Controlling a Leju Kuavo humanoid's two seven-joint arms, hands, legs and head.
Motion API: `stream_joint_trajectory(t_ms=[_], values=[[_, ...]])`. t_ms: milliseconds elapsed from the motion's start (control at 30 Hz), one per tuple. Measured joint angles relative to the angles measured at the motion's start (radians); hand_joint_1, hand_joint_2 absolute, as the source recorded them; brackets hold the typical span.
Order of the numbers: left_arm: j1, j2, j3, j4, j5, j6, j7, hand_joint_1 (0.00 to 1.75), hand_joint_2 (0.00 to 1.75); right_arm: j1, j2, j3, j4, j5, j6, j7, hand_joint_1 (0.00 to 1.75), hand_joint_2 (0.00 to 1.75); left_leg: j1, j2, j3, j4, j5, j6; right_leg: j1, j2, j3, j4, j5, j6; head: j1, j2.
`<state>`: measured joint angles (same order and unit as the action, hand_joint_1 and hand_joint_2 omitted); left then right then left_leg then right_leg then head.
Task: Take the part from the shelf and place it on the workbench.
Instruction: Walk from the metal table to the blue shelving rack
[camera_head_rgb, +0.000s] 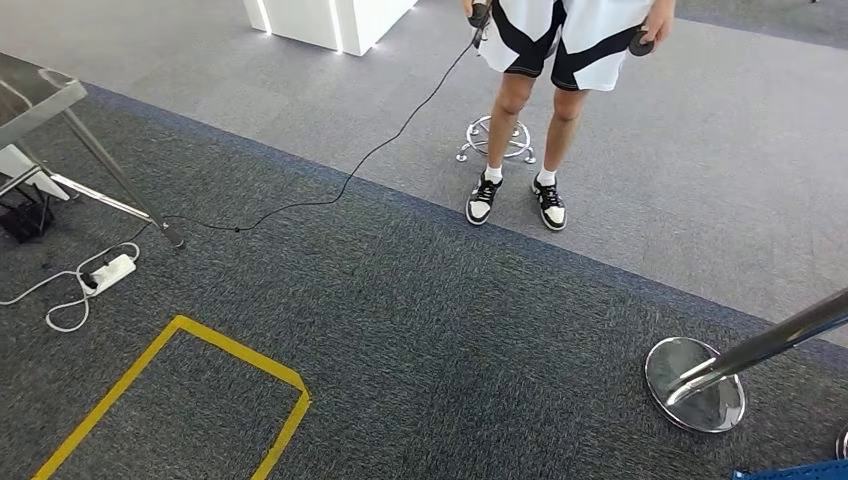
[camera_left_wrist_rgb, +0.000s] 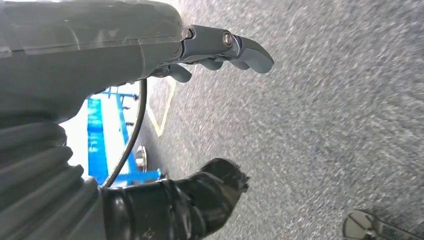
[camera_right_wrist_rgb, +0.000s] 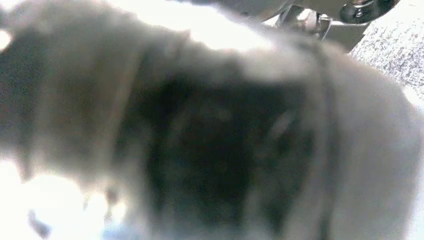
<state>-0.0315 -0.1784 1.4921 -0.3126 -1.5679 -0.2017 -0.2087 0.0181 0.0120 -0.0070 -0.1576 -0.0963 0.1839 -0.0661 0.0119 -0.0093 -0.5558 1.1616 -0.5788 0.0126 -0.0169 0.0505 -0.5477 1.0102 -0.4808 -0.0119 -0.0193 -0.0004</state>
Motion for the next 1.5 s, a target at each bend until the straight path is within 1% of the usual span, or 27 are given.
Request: stream_joint_trajectory(t_ms=[67,133,200,267,333,367,433,467,533,600,633,700,800,833,900,933,967,1000,1067,1133,1200,1233,1300,1333,1400,1433,1500], values=[[0.001,0.004,-0.001,0.007,0.0,0.004,0.0,0.0,1.75,-0.001,-0.005,-0.003,0.001,-0.001,0.01,0.002,0.0,0.0,0.0,-0.049,0.05,-0.114,0.046,0.007,0.001,0.022,-0.009,0.011,0.0,0.008,0.0,0.0],[0.001,0.008,-0.003,0.014,0.0,0.007,-0.001,0.0,1.75,-0.003,-0.009,-0.005,0.002,-0.001,0.011,0.003,0.0,0.0,-0.003,-0.073,0.058,-0.146,0.049,0.012,-0.002,0.044,-0.023,0.016,0.006,0.023,0.0,0.0],[0.0,0.01,-0.006,0.02,0.0,0.01,-0.001,0.0,1.75,0.0,-0.012,-0.007,0.003,-0.002,0.011,0.006,0.0,0.0,-0.003,-0.05,0.059,-0.155,0.057,0.022,-0.006,0.059,-0.032,0.017,0.012,0.037,0.0,0.0],[-0.001,0.011,-0.011,0.025,0.0,0.012,-0.002,0.0,1.75,0.001,-0.014,-0.009,0.004,-0.004,0.011,0.009,0.0,0.0,0.0,-0.023,0.063,-0.169,0.069,0.037,-0.003,0.026,-0.052,0.057,-0.016,0.043,0.004,0.0],[0.001,0.013,-0.014,0.029,0.0,0.013,-0.002,0.0,1.75,-0.001,-0.015,-0.01,0.004,-0.007,0.011,0.01,0.0,0.0,-0.002,0.005,0.061,-0.175,0.074,0.046,-0.002,-0.023,-0.103,0.167,-0.083,0.045,0.007,0.0],[0.003,0.015,-0.015,0.031,0.0,0.014,-0.002,0.0,1.75,-0.001,-0.015,-0.011,0.004,-0.008,0.011,0.01,0.0,0.0,-0.004,0.02,0.057,-0.174,0.075,0.048,-0.003,-0.034,-0.13,0.228,-0.111,0.047,0.008,0.0],[0.003,0.018,-0.017,0.036,0.0,0.014,-0.002,0.0,1.75,-0.001,-0.015,-0.012,0.004,-0.01,0.01,0.01,0.0,0.0,-0.007,0.049,0.053,-0.173,0.074,0.048,-0.006,-0.043,-0.144,0.277,-0.119,0.051,0.008,0.0],[0.003,0.019,-0.018,0.039,0.0,0.014,-0.002,0.0,1.75,0.0,-0.016,-0.013,0.004,-0.01,0.009,0.01,0.0,0.0,-0.008,0.061,0.052,-0.173,0.073,0.047,-0.007,-0.048,-0.124,0.248,-0.098,0.052,0.008,0.0],[0.0,0.02,-0.019,0.043,0.0,0.014,-0.002,0.0,1.75,0.0,-0.018,-0.014,0.005,-0.011,0.008,0.01,0.0,0.0,-0.009,0.081,0.056,-0.17,0.07,0.043,-0.005,-0.081,-0.046,0.116,-0.044,0.047,0.009,0.0],[-0.003,0.02,-0.02,0.046,0.0,0.014,-0.002,0.0,1.75,-0.001,-0.02,-0.014,0.005,-0.012,0.008,0.01,0.0,0.0,-0.013,0.098,0.059,-0.166,0.065,0.034,0.002,-0.11,0.007,0.019,-0.017,0.037,0.008,0.0],[-0.004,0.02,-0.021,0.048,0.0,0.014,-0.002,0.0,1.75,-0.002,-0.021,-0.014,0.005,-0.012,0.008,0.01,0.0,0.0,-0.015,0.105,0.061,-0.165,0.062,0.029,0.005,-0.113,0.012,0.005,-0.016,0.032,0.007,0.0],[-0.008,0.02,-0.021,0.05,0.0,0.015,-0.002,0.0,1.75,0.0,-0.021,-0.014,0.005,-0.012,0.008,0.01,0.0,0.0,-0.014,0.116,0.066,-0.164,0.059,0.017,0.006,-0.094,0.009,0.004,-0.012,0.023,0.007,0.0],[-0.009,0.024,-0.022,0.053,0.0,0.018,-0.003,0.0,1.75,0.0,-0.021,-0.014,0.005,-0.012,0.008,0.011,0.0,0.0,-0.008,0.057,0.037,-0.088,0.001,0.003,-0.001,-0.07,0.007,-0.006,-0.002,0.006,0.007,0.0],[-0.008,0.026,-0.022,0.056,0.0,0.02,-0.003,0.0,1.75,0.0,-0.021,-0.014,0.005,-0.011,0.008,0.012,0.0,0.0,-0.007,0.034,0.008,-0.024,-0.035,0.001,0.0,-0.062,0.004,-0.006,0.0,0.003,0.007,0.0],[-0.005,0.027,-0.022,0.064,0.0,0.025,-0.003,0.0,1.75,-0.001,-0.021,-0.014,0.005,-0.008,0.008,0.013,0.0,0.0,-0.006,0.018,-0.051,0.104,-0.088,0.0,0.003,-0.042,0.0,-0.004,0.001,0.001,0.007,0.0],[-0.004,0.028,-0.023,0.067,0.0,0.027,-0.003,0.0,1.75,-0.002,-0.021,-0.014,0.005,-0.007,0.007,0.013,0.0,0.0,-0.006,0.017,-0.065,0.132,-0.087,0.001,0.004,-0.03,-0.001,-0.002,0.001,0.0,0.007,0.0],[-0.003,0.029,-0.023,0.07,0.0,0.029,-0.003,0.0,1.75,-0.002,-0.021,-0.014,0.005,-0.004,0.005,0.014,0.0,0.0,-0.006,0.016,-0.061,0.12,-0.064,0.002,0.004,-0.017,-0.001,0.001,0.001,0.001,0.007,0.0],[-0.003,0.032,-0.023,0.074,0.0,0.031,-0.003,0.0,1.75,-0.003,-0.021,-0.014,0.005,-0.001,0.002,0.014,0.0,0.0,-0.005,0.009,-0.041,0.069,-0.024,0.003,0.004,-0.004,-0.001,0.005,0.0,0.002,0.007,0.0],[0.0,0.04,-0.024,0.082,0.0,0.035,-0.004,0.0,1.75,-0.006,-0.019,-0.014,0.005,0.007,-0.008,0.019,0.0,0.0,-0.001,-0.034,0.012,-0.062,0.046,0.007,0.004,0.021,-0.006,0.016,-0.004,0.006,0.007,0.0],[0.002,0.048,-0.025,0.093,0.002,0.039,-0.005,0.0,1.75,-0.011,-0.016,-0.013,0.005,0.014,-0.021,0.03,0.0,0.0,-0.001,-0.064,0.034,-0.127,0.062,0.01,0.003,0.043,-0.019,0.024,-0.003,0.017,0.007,0.0],[0.002,0.056,-0.026,0.102,0.004,0.04,-0.005,0.0,1.75,-0.012,-0.012,-0.012,0.005,0.019,-0.032,0.039,0.0,0.0,-0.004,-0.05,0.036,-0.137,0.062,0.017,0.0,0.063,-0.029,0.023,0.003,0.03,0.007,0.0],[0.001,0.059,-0.026,0.106,0.004,0.041,-0.005,0.0,1.75,-0.011,-0.009,-0.012,0.005,0.021,-0.036,0.042,0.0,0.0,-0.004,-0.038,0.039,-0.145,0.067,0.024,-0.001,0.055,-0.033,0.027,0.001,0.034,0.007,0.0],[0.002,0.063,-0.027,0.112,0.005,0.042,-0.005,0.0,1.75,-0.011,-0.005,-0.011,0.005,0.023,-0.039,0.045,0.0,0.0,-0.001,-0.012,0.044,-0.16,0.077,0.039,0.0,0.008,-0.057,0.076,-0.033,0.04,0.009,0.0],[0.004,0.065,-0.027,0.115,0.004,0.043,-0.005,0.0,1.75,-0.014,-0.002,-0.01,0.005,0.023,-0.04,0.045,0.0,0.0,-0.002,0.002,0.045,-0.163,0.079,0.043,0.0,-0.019,-0.083,0.131,-0.065,0.043,0.01,0.0],[0.008,0.069,-0.027,0.118,0.004,0.045,-0.005,0.0,1.75,-0.017,0.001,-0.008,0.005,0.024,-0.039,0.043,0.0,0.0,-0.005,0.029,0.043,-0.164,0.079,0.046,-0.003,-0.04,-0.141,0.253,-0.118,0.05,0.011,0.0],[0.008,0.07,-0.028,0.12,0.003,0.046,-0.005,0.0,1.75,-0.018,0.001,-0.007,0.005,0.024,-0.034,0.04,0.0,0.0,-0.005,0.042,0.042,-0.164,0.078,0.045,-0.005,-0.044,-0.156,0.285,-0.122,0.053,0.011,0.0],[0.006,0.07,-0.031,0.125,0.003,0.049,-0.005,0.0,1.75,-0.016,0.0,-0.006,0.005,0.024,-0.023,0.032,0.0,0.0,-0.004,0.064,0.044,-0.163,0.075,0.042,-0.01,-0.054,-0.125,0.234,-0.078,0.058,0.011,0.0]])
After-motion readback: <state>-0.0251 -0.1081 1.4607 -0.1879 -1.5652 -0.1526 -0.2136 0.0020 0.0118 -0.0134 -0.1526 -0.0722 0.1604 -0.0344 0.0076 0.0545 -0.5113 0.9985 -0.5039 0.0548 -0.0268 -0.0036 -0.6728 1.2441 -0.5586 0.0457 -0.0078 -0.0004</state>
